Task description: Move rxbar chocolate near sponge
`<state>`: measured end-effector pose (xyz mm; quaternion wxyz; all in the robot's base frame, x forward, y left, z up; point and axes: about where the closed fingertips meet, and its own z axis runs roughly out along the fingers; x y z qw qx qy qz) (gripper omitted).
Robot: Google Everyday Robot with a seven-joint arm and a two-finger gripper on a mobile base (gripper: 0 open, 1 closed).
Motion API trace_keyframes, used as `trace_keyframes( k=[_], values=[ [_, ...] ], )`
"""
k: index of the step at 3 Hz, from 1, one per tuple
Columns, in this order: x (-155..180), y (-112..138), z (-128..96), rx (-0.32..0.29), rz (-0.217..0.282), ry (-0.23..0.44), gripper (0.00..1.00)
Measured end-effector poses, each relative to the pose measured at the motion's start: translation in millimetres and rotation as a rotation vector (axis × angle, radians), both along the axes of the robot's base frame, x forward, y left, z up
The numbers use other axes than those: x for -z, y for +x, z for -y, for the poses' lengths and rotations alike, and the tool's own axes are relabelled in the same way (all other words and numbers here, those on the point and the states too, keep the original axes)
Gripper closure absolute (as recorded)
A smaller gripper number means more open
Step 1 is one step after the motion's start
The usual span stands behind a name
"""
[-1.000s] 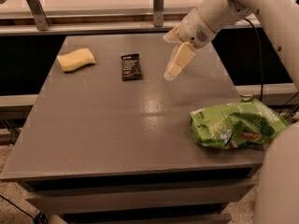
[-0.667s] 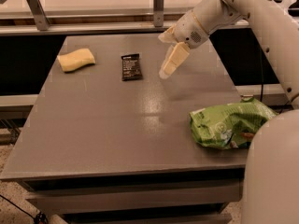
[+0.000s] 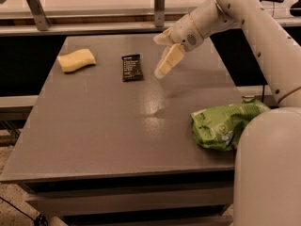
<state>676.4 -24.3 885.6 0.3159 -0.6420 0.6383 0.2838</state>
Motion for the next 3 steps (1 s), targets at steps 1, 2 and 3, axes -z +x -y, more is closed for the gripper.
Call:
trace_keyframes(
  k=[1, 2, 3],
  values=[
    [-3, -4, -9, -0.023, -0.025, 0.028, 0.00],
    [-6, -8, -15, -0.035, -0.049, 0.048, 0.00],
    [-4, -13, -26, -0.048, -0.072, 0.050, 0.00]
  ],
)
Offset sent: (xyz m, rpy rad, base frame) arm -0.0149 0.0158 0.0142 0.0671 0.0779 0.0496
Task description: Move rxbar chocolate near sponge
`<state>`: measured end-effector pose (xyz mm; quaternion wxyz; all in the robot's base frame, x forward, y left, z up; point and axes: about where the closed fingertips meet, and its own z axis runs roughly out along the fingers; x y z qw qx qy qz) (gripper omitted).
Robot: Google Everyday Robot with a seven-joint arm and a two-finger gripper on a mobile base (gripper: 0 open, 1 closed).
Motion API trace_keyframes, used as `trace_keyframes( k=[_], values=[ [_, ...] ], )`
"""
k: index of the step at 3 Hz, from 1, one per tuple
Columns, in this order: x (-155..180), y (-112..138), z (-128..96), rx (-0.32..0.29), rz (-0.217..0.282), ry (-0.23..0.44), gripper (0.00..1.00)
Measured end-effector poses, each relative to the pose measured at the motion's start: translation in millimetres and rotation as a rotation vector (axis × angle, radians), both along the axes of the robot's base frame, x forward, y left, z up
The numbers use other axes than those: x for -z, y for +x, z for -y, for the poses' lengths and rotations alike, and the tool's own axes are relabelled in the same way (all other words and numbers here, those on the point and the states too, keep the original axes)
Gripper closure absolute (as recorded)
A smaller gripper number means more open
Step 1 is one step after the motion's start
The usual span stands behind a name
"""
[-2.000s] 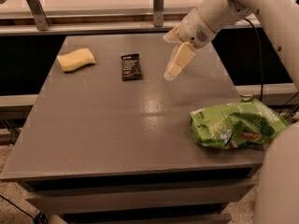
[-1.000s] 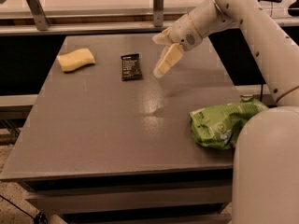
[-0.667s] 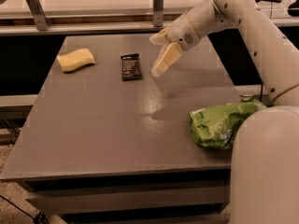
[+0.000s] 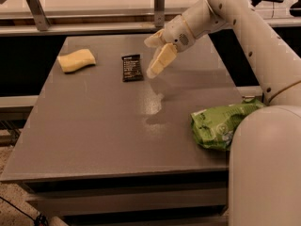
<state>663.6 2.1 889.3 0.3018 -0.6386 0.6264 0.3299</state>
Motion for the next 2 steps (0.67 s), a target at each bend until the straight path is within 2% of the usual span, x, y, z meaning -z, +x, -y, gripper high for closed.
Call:
trace_keyframes(
  k=[1, 2],
  values=[
    [3, -1, -15, -0.008, -0.025, 0.008, 0.00],
    [10, 3, -29, -0.008, -0.029, 0.003, 0.00]
  ],
)
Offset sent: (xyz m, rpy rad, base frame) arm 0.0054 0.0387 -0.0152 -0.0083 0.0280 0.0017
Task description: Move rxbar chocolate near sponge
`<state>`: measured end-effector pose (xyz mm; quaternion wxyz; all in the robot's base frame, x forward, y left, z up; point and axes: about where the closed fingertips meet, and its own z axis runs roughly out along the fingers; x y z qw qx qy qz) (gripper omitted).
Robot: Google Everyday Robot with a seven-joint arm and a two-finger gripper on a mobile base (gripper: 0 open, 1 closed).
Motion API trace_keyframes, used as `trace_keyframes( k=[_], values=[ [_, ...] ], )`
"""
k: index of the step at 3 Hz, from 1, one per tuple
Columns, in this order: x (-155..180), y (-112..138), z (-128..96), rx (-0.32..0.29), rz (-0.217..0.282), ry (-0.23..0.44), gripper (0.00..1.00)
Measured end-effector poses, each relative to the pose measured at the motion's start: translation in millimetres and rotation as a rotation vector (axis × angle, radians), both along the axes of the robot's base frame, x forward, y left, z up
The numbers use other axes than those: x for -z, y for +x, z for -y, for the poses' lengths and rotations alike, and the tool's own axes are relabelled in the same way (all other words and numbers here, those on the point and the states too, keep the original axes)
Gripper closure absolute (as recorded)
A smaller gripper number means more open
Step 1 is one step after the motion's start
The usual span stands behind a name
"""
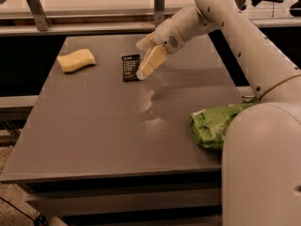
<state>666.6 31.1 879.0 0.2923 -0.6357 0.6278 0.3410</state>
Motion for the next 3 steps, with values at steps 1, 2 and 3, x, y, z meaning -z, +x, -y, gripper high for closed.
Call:
trace_keyframes(
  k=[1, 2, 3],
  values=[
    [12, 14, -10, -0.048, 0.079, -0.014, 0.00],
    [21, 24, -13, -0.093, 0.135, -0.023, 0.00],
    [37, 32, -12, -0.127, 0.142, -0.034, 0.00]
  ],
)
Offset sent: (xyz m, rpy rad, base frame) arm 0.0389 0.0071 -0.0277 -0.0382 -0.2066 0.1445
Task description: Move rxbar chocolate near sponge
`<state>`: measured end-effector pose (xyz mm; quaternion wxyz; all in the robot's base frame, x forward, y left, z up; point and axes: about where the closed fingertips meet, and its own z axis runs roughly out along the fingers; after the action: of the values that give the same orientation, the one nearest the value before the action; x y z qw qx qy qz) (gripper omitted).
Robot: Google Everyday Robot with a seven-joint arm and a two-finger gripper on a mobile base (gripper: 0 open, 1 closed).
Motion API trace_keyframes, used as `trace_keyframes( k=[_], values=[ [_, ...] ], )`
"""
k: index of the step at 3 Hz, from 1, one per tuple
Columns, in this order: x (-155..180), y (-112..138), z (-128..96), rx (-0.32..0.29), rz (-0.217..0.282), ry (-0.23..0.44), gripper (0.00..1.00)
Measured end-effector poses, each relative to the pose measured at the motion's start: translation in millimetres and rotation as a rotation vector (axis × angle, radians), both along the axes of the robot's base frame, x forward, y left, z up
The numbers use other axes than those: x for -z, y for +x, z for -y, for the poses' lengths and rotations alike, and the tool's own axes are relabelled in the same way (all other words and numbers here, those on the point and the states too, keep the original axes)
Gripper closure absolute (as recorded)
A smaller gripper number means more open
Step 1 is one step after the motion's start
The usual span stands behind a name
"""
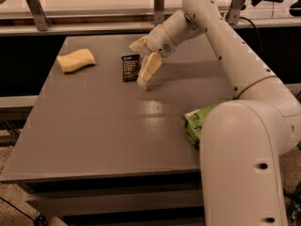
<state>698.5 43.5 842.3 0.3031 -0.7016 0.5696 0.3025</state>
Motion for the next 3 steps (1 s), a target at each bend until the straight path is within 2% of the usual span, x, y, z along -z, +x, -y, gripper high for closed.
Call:
trace_keyframes(
  k=[1, 2, 3],
  values=[
    [9.1, 3.2, -3.9, -0.005, -0.010, -0.010, 0.07],
    [13.7, 3.6, -4.4, 0.023, -0.021, -0.065, 0.25],
    [11.9, -1.0, 3.1, 0.058, -0.040, -0.104, 0.48]
  ],
)
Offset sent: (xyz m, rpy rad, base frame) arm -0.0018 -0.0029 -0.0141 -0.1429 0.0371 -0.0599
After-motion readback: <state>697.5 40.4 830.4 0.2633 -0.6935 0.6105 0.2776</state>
